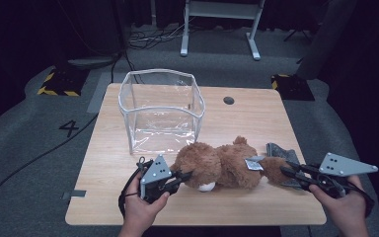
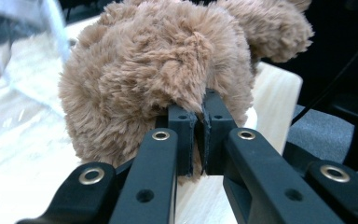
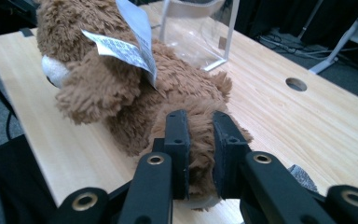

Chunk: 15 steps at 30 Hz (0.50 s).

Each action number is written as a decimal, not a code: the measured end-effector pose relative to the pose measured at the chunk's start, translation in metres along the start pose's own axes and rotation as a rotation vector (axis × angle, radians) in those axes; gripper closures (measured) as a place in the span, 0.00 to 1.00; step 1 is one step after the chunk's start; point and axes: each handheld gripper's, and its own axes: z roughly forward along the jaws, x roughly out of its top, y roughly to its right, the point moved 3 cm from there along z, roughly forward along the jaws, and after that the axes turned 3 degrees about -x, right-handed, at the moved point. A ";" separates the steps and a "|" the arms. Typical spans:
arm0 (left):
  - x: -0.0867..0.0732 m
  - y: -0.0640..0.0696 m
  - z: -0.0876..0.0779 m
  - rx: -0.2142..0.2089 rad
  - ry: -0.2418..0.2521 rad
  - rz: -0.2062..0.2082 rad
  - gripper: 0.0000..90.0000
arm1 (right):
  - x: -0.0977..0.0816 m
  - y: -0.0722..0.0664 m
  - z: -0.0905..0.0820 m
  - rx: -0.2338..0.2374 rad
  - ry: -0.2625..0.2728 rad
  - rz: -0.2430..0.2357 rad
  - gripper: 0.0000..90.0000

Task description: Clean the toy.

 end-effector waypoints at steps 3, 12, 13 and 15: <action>-0.012 -0.014 0.006 0.044 -0.042 -0.035 0.94 | -0.011 0.008 0.021 0.008 -0.017 0.025 0.87; -0.031 -0.034 0.024 0.078 -0.110 -0.073 0.97 | -0.024 0.017 0.059 -0.011 -0.021 0.029 0.87; -0.033 -0.034 0.027 0.071 -0.124 -0.078 0.99 | -0.024 0.018 0.061 -0.012 -0.024 0.032 0.87; -0.035 -0.034 0.033 0.072 -0.138 -0.074 0.99 | -0.025 0.020 0.066 -0.023 -0.024 0.027 0.87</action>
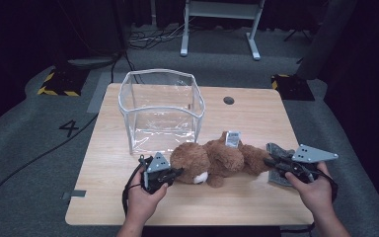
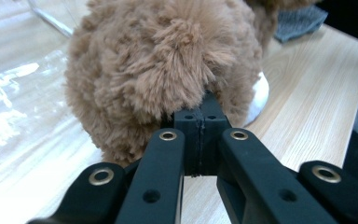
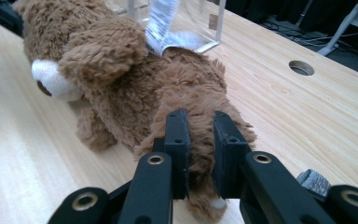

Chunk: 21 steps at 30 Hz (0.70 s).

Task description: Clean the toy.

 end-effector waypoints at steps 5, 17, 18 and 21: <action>-0.001 -0.001 0.007 -0.008 -0.014 0.005 1.00 | -0.001 0.004 0.007 -0.019 0.004 0.007 0.86; -0.005 0.004 0.011 -0.007 -0.028 0.030 1.00 | -0.022 0.022 -0.003 -0.089 0.094 0.065 0.52; -0.005 0.004 0.011 -0.007 -0.029 0.032 1.00 | -0.025 0.025 -0.006 -0.102 0.089 0.074 0.51; -0.005 0.004 0.011 -0.005 -0.025 0.030 1.00 | -0.036 0.030 -0.011 -0.134 0.095 0.105 0.49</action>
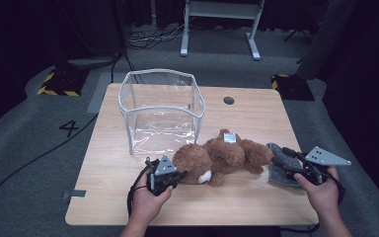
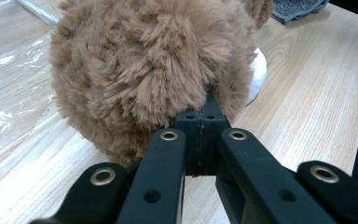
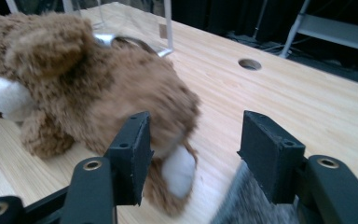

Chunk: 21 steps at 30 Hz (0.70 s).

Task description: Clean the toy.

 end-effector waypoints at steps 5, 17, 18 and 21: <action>0.000 -0.001 0.000 0.000 0.005 -0.001 1.00 | -0.030 0.019 0.004 -0.079 -0.137 0.004 0.41; -0.002 0.000 0.001 -0.022 0.001 -0.003 1.00 | -0.075 0.047 0.036 -0.123 -0.386 0.022 0.69; -0.002 0.000 0.001 -0.024 0.001 -0.003 1.00 | -0.075 0.047 0.034 -0.121 -0.395 0.011 0.80; -0.001 0.001 0.001 -0.027 0.002 -0.005 1.00 | -0.070 0.044 0.027 -0.100 -0.384 0.033 0.87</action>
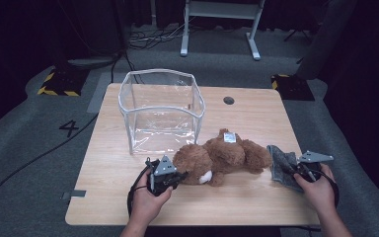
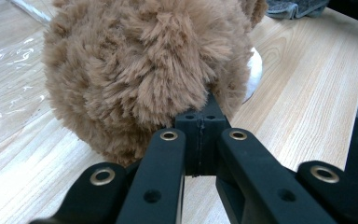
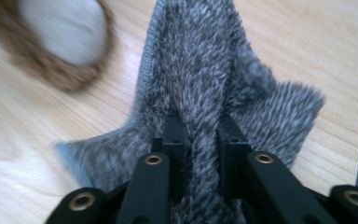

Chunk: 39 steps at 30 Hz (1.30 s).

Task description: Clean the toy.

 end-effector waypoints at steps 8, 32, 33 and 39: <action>0.001 0.001 0.001 -0.003 0.002 0.004 1.00 | 0.032 -0.028 -0.053 0.047 0.191 -0.060 0.87; 0.000 0.003 0.001 -0.005 0.002 0.010 1.00 | 0.125 -0.183 -0.083 0.379 0.419 -0.383 0.87; -0.001 0.003 0.001 -0.005 0.003 0.011 1.00 | 0.128 -0.188 -0.080 0.390 0.419 -0.392 0.87; -0.001 0.004 0.001 -0.005 0.005 0.012 1.00 | 0.140 -0.206 -0.065 0.436 0.400 -0.408 0.87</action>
